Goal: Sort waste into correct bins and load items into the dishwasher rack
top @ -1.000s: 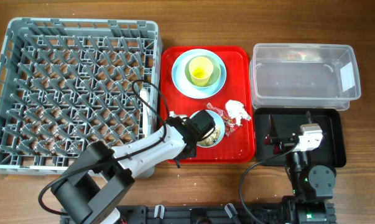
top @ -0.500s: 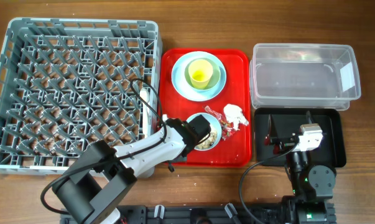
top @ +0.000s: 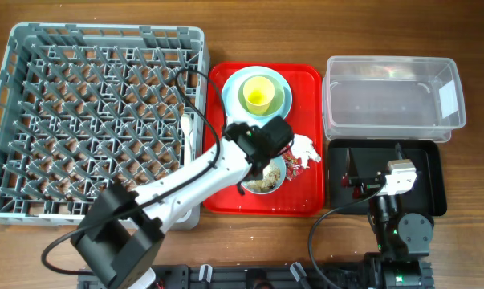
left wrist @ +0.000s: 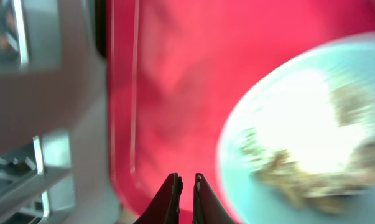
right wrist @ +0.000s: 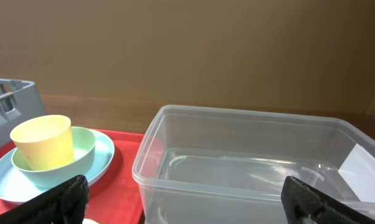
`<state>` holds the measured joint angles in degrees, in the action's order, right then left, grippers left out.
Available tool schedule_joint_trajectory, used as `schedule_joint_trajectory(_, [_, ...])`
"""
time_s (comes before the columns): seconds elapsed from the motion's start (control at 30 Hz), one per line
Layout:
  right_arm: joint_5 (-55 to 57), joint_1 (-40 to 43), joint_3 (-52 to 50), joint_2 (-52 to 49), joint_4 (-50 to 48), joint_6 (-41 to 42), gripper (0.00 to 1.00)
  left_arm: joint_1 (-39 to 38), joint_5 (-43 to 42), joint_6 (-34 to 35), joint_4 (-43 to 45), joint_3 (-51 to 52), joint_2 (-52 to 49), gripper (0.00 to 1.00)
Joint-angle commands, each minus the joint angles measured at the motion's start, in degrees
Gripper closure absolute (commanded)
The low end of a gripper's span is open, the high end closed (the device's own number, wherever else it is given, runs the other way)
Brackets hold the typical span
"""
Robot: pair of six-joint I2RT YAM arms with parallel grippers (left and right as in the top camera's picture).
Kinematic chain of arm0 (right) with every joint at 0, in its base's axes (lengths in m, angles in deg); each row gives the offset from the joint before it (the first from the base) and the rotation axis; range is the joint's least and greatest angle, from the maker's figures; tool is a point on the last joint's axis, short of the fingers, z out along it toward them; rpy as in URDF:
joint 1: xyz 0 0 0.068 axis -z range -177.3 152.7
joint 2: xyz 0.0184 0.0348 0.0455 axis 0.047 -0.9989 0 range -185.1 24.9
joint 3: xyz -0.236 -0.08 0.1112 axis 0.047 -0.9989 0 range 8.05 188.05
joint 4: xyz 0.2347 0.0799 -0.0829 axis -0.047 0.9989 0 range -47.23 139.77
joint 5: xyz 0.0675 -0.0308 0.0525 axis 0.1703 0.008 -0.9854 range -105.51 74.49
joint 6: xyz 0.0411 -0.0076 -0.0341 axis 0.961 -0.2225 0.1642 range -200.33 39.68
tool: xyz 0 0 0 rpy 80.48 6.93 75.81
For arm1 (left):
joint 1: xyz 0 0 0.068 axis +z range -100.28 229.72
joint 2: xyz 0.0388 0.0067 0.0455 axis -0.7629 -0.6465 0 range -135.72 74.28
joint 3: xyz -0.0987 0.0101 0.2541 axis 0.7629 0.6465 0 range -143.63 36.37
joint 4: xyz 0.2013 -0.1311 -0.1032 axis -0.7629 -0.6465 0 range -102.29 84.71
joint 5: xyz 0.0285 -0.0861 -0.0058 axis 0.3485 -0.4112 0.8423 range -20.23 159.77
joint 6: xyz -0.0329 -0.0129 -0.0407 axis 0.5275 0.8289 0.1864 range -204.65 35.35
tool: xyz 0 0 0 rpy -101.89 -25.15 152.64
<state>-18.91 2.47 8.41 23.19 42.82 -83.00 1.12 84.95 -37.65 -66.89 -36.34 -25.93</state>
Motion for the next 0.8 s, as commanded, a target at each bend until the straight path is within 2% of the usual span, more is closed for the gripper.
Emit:
schedule_joint_trajectory(0.0, [-0.3, -0.1, -0.1, -0.1, -0.2, -0.2, 0.01, 3.2, -0.9, -6.2, -1.2, -7.5, 3.1, 0.67])
schedule_joint_trajectory(0.1, [-0.3, -0.1, -0.1, -0.1, -0.2, -0.2, 0.00, 11.6, -3.4, -9.9, -6.7, -17.1, 6.7, 0.57])
schedule_joint_trajectory(0.13, [-0.3, -0.1, -0.1, -0.1, -0.2, -0.2, 0.00, 15.6, -3.3, -10.6, -7.1, -18.9, 8.6, 0.51])
schedule_joint_trajectory(0.17, [-0.3, -0.1, -0.1, -0.1, -0.2, -0.2, 0.00, 20.3, -3.1, -10.6, -7.0, -19.5, 11.1, 0.16])
schedule_joint_trajectory(0.2, [-0.3, -0.1, -0.1, -0.1, -0.2, -0.2, 0.00, 24.1, -3.1, -10.6, -7.2, -19.5, 13.2, 0.00])
schedule_joint_trajectory(0.3, [-0.3, -0.1, -0.1, -0.1, -0.2, -0.2, 0.00, 36.8, -3.4, -10.6, -9.8, -19.5, 17.4, 0.00])
schedule_joint_trajectory(0.43, [-0.3, -0.1, -0.1, -0.1, -0.2, -0.2, 0.00, 43.4, -4.4, -10.6, -12.8, -19.5, 17.6, 0.00])
schedule_joint_trajectory(0.77, [-0.3, -0.1, -0.1, -0.1, -0.2, -0.2, 0.00, 43.9, -4.4, -10.6, -12.8, -19.5, 17.5, 0.00])
